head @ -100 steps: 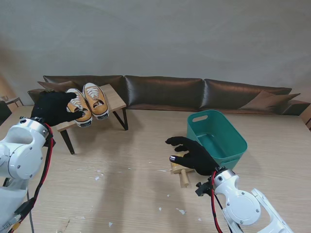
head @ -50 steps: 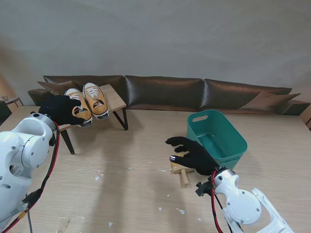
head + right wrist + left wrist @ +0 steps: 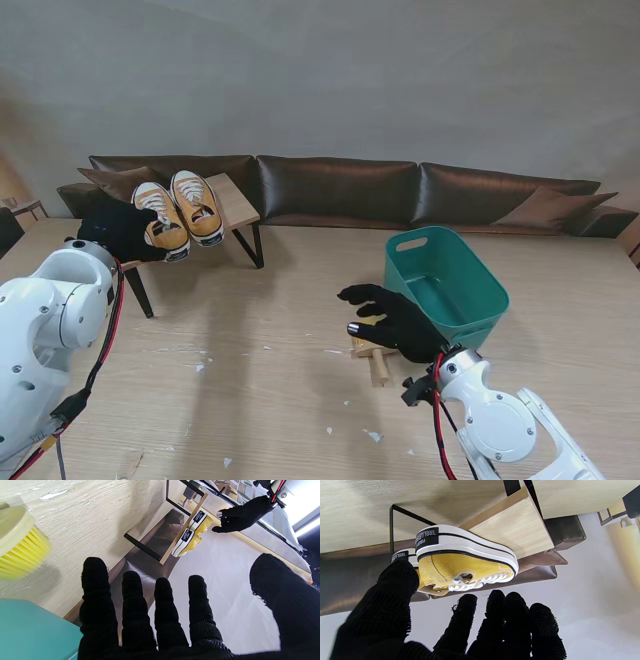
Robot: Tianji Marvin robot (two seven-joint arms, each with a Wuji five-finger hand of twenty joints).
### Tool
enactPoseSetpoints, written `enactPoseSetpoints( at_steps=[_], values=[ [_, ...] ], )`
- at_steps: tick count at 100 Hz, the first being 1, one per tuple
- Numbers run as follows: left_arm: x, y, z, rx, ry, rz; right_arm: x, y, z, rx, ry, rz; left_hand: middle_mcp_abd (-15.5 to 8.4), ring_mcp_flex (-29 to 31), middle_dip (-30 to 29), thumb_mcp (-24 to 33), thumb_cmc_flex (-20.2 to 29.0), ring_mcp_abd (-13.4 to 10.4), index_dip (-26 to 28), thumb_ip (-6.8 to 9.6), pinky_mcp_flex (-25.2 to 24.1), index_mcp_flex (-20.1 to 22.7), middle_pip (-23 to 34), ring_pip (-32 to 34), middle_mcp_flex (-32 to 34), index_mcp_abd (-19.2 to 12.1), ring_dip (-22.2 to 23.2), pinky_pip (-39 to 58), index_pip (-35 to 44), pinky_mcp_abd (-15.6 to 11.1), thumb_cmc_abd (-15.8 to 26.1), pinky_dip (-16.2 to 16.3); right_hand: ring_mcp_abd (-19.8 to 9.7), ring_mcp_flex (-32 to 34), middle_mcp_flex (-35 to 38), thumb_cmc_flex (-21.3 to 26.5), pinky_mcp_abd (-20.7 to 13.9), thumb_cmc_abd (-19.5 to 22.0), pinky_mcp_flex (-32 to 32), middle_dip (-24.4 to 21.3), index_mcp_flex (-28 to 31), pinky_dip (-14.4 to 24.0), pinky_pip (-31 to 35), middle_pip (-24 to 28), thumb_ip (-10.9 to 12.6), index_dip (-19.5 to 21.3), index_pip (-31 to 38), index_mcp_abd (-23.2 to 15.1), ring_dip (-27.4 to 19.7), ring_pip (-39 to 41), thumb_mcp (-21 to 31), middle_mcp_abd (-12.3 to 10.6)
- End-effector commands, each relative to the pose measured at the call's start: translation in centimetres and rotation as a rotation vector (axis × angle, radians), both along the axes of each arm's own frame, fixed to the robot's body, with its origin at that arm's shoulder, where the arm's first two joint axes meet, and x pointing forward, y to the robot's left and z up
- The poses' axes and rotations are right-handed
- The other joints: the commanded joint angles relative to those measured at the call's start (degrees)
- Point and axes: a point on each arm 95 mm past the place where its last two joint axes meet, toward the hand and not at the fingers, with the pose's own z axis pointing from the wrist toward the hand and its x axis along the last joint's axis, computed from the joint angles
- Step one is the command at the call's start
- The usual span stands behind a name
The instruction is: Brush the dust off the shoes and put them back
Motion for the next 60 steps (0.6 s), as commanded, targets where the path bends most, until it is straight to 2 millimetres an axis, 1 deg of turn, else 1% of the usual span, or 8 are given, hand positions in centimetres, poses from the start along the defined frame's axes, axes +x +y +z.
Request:
enactPoseSetpoints(
  at_steps=[1,14,22,34,52,60],
  values=[
    [-0.1,-0.2,-0.6,-0.019,0.025,0.018,-0.3,0.5,-0.3,-0.005,0.016,0.023,0.6,2.1,0.8,1.1,-0.6,-0.1,-0.5,-1.98,-0.5,-0.4,1.1,0.7,-1.3,1.2,0.9,1.0,-0.9,-0.6,-2.2,0.7,-0.3,1.3,0.9,-1.5,0.2,0.9,-21.8,-0.4,-1.4,1.1,-1.3,-0.2,0.1,-0.7,0.6,-0.3,0.5,0.4,-0.5,0.0],
    [-0.1,-0.3,-1.0,-0.015,0.042,0.029,-0.3,0.8,-0.5,-0.006,0.028,0.033,0.5,2.3,1.1,1.5,-0.6,-0.2,0.2,-2.05,-0.3,2.1,1.6,0.8,-1.3,1.0,0.9,1.0,0.8,-0.7,-2.5,0.6,-0.2,1.1,0.8,-1.6,0.2,1.0,-21.8,-0.4,-1.3,1.1,-1.4,-0.3,0.1,-0.7,0.6,-0.2,0.5,0.3,-0.4,0.1],
    [-0.2,-0.3,-1.3,-0.018,0.047,0.036,-0.4,0.8,-0.6,-0.007,0.032,0.037,0.5,2.3,1.3,2.3,-0.8,-0.1,2.2,-2.21,-0.3,3.8,1.8,0.9,-1.4,0.7,0.8,1.0,3.3,-0.6,-2.7,0.3,-0.2,1.1,0.9,-1.5,0.2,1.0,-21.8,-0.3,-1.4,1.1,-1.4,-0.2,0.1,-0.7,0.7,-0.1,0.5,0.4,-0.4,0.1],
    [-0.2,-0.4,-1.7,-0.006,0.060,0.045,-0.4,0.9,-0.7,-0.006,0.036,0.040,0.5,2.2,1.2,2.5,-1.0,-0.1,2.9,-2.30,-0.3,4.4,1.8,0.9,-1.3,0.8,0.8,1.0,3.7,-0.7,-2.8,0.2,-0.3,1.1,0.9,-1.6,0.2,1.2,-21.8,-0.3,-1.4,1.2,-1.4,-0.2,0.1,-0.7,0.7,0.0,0.5,0.4,-0.4,0.1],
    [-0.1,-0.6,-2.2,-0.011,0.073,0.053,-0.4,0.9,-0.8,0.004,0.041,0.039,0.6,2.1,1.0,2.7,-1.1,-0.1,2.4,-2.36,-0.6,2.2,1.6,0.7,-1.5,-0.5,0.6,0.7,1.8,-0.7,-2.6,0.0,-0.2,1.2,0.9,-1.5,0.2,1.2,-21.7,-0.3,-1.2,1.2,-1.4,-0.2,0.1,-0.7,0.8,0.2,0.5,0.5,-0.3,0.2],
    [-0.1,-0.6,-2.3,-0.014,0.072,0.052,-0.5,0.8,-0.8,0.004,0.044,0.039,0.5,2.1,1.1,2.8,-0.9,-0.1,2.2,-2.35,-0.8,1.3,1.7,0.7,-1.5,-2.1,0.6,0.5,1.2,-0.6,-2.6,-0.2,-0.2,1.2,0.9,-1.5,0.2,1.4,-21.7,-0.3,-1.2,1.2,-1.4,-0.1,0.1,-0.8,0.9,0.3,0.5,0.5,-0.2,0.3]
  ],
)
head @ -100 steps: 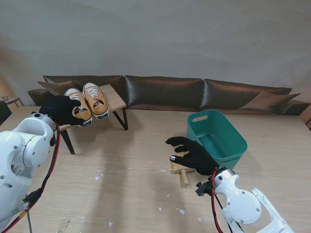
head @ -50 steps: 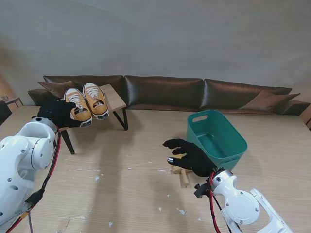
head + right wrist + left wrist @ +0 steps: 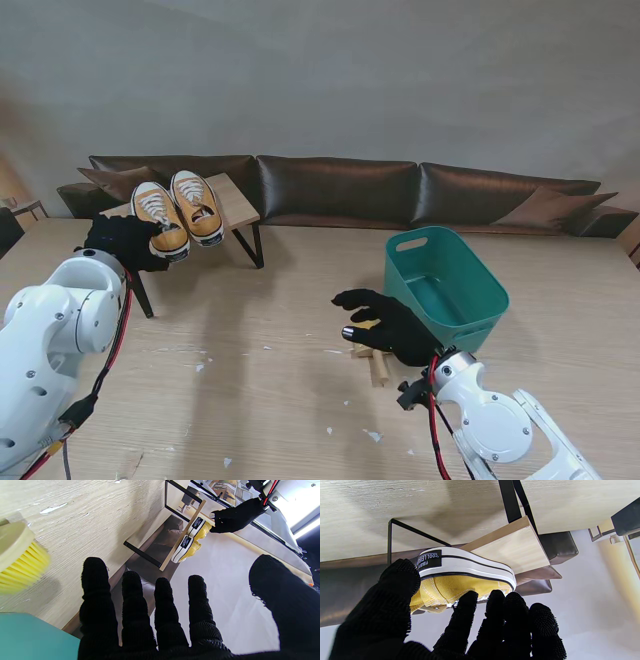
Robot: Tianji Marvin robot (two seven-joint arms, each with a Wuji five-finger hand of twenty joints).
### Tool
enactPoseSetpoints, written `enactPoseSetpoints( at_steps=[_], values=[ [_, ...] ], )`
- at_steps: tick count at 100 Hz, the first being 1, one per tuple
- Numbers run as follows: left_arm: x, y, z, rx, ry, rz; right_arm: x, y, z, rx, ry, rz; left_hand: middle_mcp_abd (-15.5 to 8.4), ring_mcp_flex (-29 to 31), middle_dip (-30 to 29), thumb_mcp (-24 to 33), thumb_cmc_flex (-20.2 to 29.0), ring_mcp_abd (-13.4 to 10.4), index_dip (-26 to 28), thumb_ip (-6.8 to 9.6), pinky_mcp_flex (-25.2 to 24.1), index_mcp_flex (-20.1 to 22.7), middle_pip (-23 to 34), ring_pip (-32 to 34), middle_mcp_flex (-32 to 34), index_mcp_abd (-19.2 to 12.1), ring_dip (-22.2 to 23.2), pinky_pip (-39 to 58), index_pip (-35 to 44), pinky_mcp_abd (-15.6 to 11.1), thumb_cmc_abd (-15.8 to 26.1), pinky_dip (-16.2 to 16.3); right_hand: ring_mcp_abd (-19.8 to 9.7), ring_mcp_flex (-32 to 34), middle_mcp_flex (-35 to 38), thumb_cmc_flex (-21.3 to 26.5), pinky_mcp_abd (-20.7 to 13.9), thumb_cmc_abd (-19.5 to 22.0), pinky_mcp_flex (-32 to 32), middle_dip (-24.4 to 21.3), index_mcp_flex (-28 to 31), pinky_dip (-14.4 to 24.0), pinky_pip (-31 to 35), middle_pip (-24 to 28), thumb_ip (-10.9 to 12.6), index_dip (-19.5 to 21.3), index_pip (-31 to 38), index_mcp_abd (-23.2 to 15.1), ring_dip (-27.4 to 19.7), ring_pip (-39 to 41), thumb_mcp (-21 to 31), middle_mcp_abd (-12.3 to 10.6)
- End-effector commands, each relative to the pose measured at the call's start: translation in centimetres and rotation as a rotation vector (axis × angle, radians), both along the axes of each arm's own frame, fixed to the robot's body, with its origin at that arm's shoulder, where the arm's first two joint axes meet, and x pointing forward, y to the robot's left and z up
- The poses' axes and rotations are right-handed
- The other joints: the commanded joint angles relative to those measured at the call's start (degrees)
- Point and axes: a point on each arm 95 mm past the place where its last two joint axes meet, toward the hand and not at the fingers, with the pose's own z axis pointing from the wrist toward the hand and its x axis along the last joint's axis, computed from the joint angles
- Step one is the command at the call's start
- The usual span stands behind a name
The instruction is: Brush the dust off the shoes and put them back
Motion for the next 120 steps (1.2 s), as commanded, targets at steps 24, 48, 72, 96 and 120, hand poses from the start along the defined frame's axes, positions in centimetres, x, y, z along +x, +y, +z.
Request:
enactPoseSetpoints(
  at_steps=[24,48,72,96,120],
  values=[
    [0.1,-0.2,-0.6,-0.016,-0.019,-0.010,-0.4,0.3,-0.5,-0.001,0.023,0.017,0.3,2.2,2.6,1.9,-0.5,0.4,1.7,-2.24,-1.5,-3.6,2.1,0.9,-3.0,-6.1,0.8,0.1,1.1,0.1,-1.5,-0.9,-0.2,1.4,1.1,-1.5,0.2,0.8,-21.6,-0.3,-1.1,1.2,-1.4,0.0,0.1,-0.8,1.0,0.2,0.5,0.6,-0.1,0.3],
    [0.2,-0.4,-0.3,-0.019,-0.030,-0.027,-0.4,0.3,-0.5,0.001,0.030,0.023,-0.1,2.1,2.8,2.5,-0.5,0.8,5.2,-2.34,-2.2,-4.9,2.0,0.5,-3.5,-7.6,0.6,-0.4,3.2,0.6,-1.4,-1.3,-0.1,1.4,1.2,-1.5,0.2,1.0,-21.5,-0.3,-1.0,1.2,-1.4,0.1,0.1,-0.9,1.2,0.5,0.5,0.7,-0.1,0.4],
    [0.8,-0.3,-1.2,-0.008,0.016,0.003,-0.4,0.4,-0.7,0.011,0.040,0.021,0.4,3.2,3.1,2.1,-0.7,0.8,5.9,-2.33,-1.2,-2.1,2.6,0.6,-2.5,-4.4,0.6,-0.1,3.7,0.6,-1.4,-1.6,0.0,1.4,1.3,-1.4,0.2,1.1,-21.6,-0.4,-0.7,1.2,-1.4,0.0,0.1,-0.9,1.3,0.8,0.5,0.7,0.0,0.5],
    [1.6,-0.3,-2.8,-0.020,0.032,0.025,-0.3,0.4,-0.9,0.015,0.050,0.021,0.6,3.3,3.4,2.4,-0.6,0.9,4.7,-2.38,-1.2,-1.3,2.9,1.0,-2.5,-4.3,0.6,0.0,2.0,0.6,-1.9,-1.8,0.0,1.5,1.5,-1.4,0.2,1.1,-21.5,-0.4,-0.4,1.2,-1.4,0.1,0.1,-1.0,1.5,1.2,0.5,0.8,0.1,0.7],
    [2.0,-0.8,-4.3,-0.043,0.012,0.033,-0.3,0.4,-1.0,0.022,0.058,0.023,0.1,3.3,4.2,7.0,-0.9,0.7,12.7,-3.00,-1.8,0.6,4.0,1.4,-2.6,-4.6,0.5,-0.2,10.0,0.8,-4.1,-2.0,0.2,1.7,1.6,-1.3,0.3,1.1,-21.4,-0.3,-0.3,1.2,-1.4,0.2,0.0,-1.1,1.7,1.6,0.6,0.9,0.3,0.7]
  ],
)
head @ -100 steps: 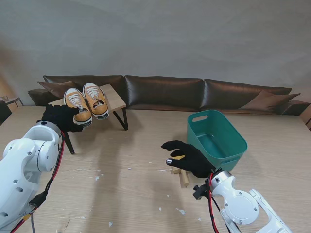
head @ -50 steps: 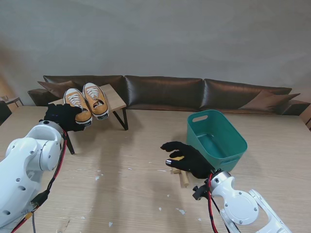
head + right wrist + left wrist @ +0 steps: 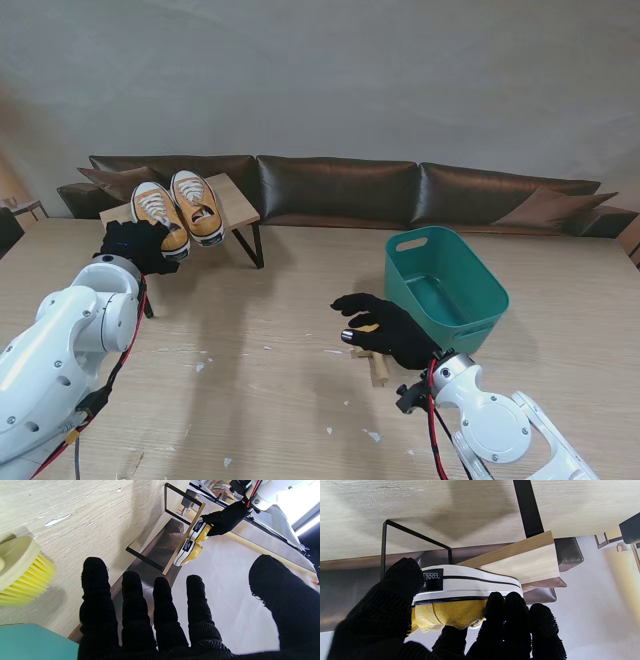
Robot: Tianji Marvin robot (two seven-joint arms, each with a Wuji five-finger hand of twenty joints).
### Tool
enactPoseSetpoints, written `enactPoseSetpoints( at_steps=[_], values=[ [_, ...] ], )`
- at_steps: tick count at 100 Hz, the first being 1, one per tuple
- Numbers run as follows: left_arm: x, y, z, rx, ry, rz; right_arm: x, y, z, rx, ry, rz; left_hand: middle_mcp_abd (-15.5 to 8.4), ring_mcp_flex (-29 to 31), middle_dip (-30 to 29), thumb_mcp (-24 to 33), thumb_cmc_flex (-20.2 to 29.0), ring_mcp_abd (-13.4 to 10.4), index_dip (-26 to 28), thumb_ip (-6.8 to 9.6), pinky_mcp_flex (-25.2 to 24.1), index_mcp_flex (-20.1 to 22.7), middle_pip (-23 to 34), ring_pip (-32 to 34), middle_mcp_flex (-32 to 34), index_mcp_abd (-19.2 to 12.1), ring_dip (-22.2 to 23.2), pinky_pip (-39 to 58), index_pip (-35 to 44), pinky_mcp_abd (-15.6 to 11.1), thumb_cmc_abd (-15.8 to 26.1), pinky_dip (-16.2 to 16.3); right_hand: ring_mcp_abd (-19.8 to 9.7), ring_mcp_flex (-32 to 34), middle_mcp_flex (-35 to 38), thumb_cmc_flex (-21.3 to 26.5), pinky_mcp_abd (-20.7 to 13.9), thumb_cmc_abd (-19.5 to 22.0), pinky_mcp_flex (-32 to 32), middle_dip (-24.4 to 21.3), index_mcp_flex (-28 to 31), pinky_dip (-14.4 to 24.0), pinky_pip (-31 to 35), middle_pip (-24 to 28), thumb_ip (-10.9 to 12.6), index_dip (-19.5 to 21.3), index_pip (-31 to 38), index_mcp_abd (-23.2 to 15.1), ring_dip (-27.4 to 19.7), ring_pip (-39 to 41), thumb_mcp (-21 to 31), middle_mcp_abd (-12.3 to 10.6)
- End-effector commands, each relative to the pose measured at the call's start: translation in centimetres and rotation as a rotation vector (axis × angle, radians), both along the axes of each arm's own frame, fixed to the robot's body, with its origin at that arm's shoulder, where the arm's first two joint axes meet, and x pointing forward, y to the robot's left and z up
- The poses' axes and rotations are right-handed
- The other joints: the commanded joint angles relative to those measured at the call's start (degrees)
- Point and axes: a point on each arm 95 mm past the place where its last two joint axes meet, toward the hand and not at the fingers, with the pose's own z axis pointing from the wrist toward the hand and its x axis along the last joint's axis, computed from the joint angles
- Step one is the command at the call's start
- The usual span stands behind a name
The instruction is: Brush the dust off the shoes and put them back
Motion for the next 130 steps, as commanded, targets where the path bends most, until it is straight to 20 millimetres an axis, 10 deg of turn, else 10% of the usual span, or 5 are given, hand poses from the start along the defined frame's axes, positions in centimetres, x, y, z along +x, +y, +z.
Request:
enactPoseSetpoints(
  at_steps=[1,50,74,99,130],
  values=[
    [0.0,-0.3,-1.2,-0.020,0.026,0.009,-0.2,0.3,-0.3,0.002,0.017,0.015,0.2,3.3,1.6,2.8,-0.8,0.6,4.8,-2.29,-0.4,1.9,1.4,1.5,-0.2,-1.2,0.6,-0.2,4.7,0.8,-2.4,-0.3,0.1,1.8,0.9,-1.3,0.3,1.1,-21.4,-0.4,-0.5,1.2,-1.4,0.1,0.0,-1.0,1.0,0.2,0.6,0.6,0.3,-0.4],
    [0.6,-1.0,-3.6,0.049,-0.048,0.037,-0.1,0.4,-0.5,0.020,0.025,0.006,-2.2,11.0,7.1,17.4,-0.7,-1.8,40.5,-4.80,5.9,4.2,12.9,7.4,5.0,7.9,0.4,2.6,60.6,1.7,-9.3,-0.5,0.2,2.1,1.3,-1.1,0.4,1.7,-21.1,-0.3,-0.5,1.2,-1.4,0.5,0.0,-1.1,1.8,1.7,0.6,0.9,0.9,-0.1],
    [1.0,-0.9,-3.3,0.097,-0.137,0.020,0.0,0.4,-0.6,0.025,0.028,0.001,-4.2,19.0,8.6,21.6,1.3,-2.3,57.7,-5.43,13.0,14.0,19.9,13.3,13.4,5.0,-2.0,6.2,70.0,4.5,-12.3,-2.7,0.4,2.2,1.5,-1.0,0.5,2.2,-21.0,-0.4,-0.4,1.2,-1.4,0.6,0.0,-1.2,2.2,2.2,0.6,1.0,1.2,0.2],
    [1.2,-0.5,-2.7,0.115,-0.249,-0.028,0.0,0.4,-0.7,0.028,0.032,-0.002,-6.3,27.2,7.5,23.8,7.1,-2.4,58.3,-4.70,21.1,22.8,22.2,16.3,21.8,1.3,-5.4,10.6,76.4,6.7,-11.0,-5.7,0.5,2.4,1.8,-0.8,0.5,3.0,-20.8,-0.4,-0.1,1.2,-1.5,0.8,-0.1,-1.4,2.7,2.6,0.6,1.2,1.4,0.5],
    [1.0,0.0,-1.0,0.121,-0.335,-0.088,0.0,0.5,-0.8,0.034,0.039,-0.004,-9.3,32.9,11.0,24.2,11.5,-4.1,55.2,-7.84,26.4,27.5,20.7,14.5,27.8,-0.7,-9.5,14.8,80.5,6.7,-13.2,-14.5,0.7,2.4,2.0,-0.7,0.5,3.7,-20.7,-0.5,0.2,1.2,-1.6,0.9,-0.1,-1.6,3.0,3.0,0.6,1.3,1.5,0.7]
  ],
)
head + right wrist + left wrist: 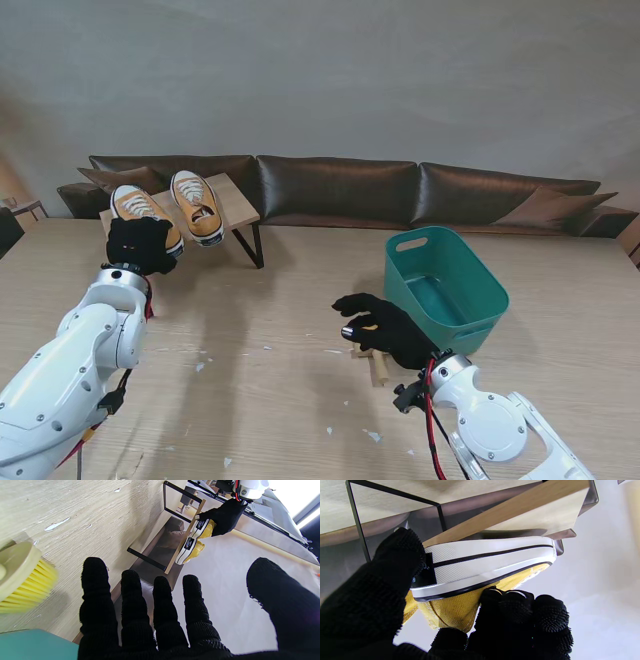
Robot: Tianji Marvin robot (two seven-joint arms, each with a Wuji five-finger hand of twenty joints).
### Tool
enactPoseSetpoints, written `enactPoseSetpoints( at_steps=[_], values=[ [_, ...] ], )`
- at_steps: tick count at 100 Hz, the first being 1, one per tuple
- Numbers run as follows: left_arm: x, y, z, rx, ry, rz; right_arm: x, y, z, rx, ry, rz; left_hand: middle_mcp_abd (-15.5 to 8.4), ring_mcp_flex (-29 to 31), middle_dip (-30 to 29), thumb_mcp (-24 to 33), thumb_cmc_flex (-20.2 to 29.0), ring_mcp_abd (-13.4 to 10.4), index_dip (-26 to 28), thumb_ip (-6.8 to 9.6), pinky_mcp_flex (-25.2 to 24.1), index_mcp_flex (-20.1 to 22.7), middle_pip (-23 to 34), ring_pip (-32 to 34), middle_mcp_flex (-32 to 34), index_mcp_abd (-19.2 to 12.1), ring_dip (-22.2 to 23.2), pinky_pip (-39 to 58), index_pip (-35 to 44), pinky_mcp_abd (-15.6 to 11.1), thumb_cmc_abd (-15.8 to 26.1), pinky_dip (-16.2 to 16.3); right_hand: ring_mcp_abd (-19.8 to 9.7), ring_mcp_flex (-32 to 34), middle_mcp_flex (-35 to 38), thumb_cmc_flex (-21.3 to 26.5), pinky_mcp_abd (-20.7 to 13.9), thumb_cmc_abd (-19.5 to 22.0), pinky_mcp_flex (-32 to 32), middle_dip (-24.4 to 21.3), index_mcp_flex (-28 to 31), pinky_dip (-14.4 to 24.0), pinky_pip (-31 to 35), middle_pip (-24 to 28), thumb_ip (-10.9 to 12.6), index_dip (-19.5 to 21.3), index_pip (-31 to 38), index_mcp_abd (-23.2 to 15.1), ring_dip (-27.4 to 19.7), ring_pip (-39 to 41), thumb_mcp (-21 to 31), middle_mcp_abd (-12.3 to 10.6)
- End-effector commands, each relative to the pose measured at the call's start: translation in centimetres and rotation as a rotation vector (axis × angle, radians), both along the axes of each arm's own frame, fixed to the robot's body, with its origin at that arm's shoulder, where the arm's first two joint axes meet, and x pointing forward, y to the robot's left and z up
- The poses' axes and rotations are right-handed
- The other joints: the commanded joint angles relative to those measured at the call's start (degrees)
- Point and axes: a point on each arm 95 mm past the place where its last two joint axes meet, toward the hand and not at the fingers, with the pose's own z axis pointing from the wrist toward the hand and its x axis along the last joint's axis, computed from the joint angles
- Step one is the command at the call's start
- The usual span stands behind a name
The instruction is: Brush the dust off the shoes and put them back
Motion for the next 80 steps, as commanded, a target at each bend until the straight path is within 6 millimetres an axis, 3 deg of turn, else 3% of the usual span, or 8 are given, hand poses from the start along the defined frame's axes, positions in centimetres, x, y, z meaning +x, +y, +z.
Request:
enactPoseSetpoints(
  at_steps=[1,31,53,80],
  values=[
    [0.2,-0.2,1.6,0.006,-0.031,-0.014,-0.2,0.3,-0.2,0.003,0.013,0.012,-7.9,4.8,1.8,9.0,12.3,-3.1,3.8,1.60,1.8,13.3,1.7,-0.2,2.6,-1.5,-1.3,4.3,29.7,0.7,6.2,-2.2,0.0,1.8,1.3,-0.7,0.4,1.7,-20.7,-0.5,0.1,1.2,-1.6,0.9,-0.1,-1.0,1.0,-0.2,0.6,0.6,1.4,0.5],
    [-0.3,0.0,3.1,0.026,-0.060,-0.067,-0.2,0.3,-0.3,0.010,0.024,0.009,-12.2,12.0,1.0,12.2,15.7,-6.5,1.7,1.09,9.4,18.0,0.7,-3.3,8.6,-3.3,-3.5,4.6,33.5,0.5,3.4,-9.7,0.1,1.8,1.3,-0.6,0.5,2.0,-20.6,-0.5,0.4,1.2,-1.7,0.9,-0.1,-1.2,1.2,0.0,0.5,0.7,1.4,0.6],
    [-1.2,0.4,4.1,0.032,-0.070,-0.091,-0.2,0.3,-0.4,0.015,0.027,0.010,-12.1,13.8,2.6,14.4,16.0,-7.3,0.8,1.78,11.1,19.2,0.9,-3.9,10.1,-3.7,-3.5,4.3,34.5,0.6,2.5,-11.4,0.1,1.8,1.4,-0.5,0.5,2.2,-20.4,-0.5,0.3,1.3,-1.8,1.0,-0.1,-1.3,1.3,0.1,0.5,0.8,1.4,0.7],
    [-2.3,0.0,6.7,0.014,-0.095,-0.160,-0.1,0.4,-0.5,0.017,0.031,0.015,-12.0,14.0,4.1,15.0,16.1,-7.8,0.7,2.05,11.3,19.2,0.9,-4.2,10.2,-3.5,-3.4,4.1,34.7,0.5,2.4,-11.9,0.1,1.8,1.3,-0.6,0.5,2.3,-20.4,-0.6,0.4,1.4,-1.9,1.0,-0.1,-1.5,1.4,0.2,0.5,0.8,1.5,0.8]
  ],
)
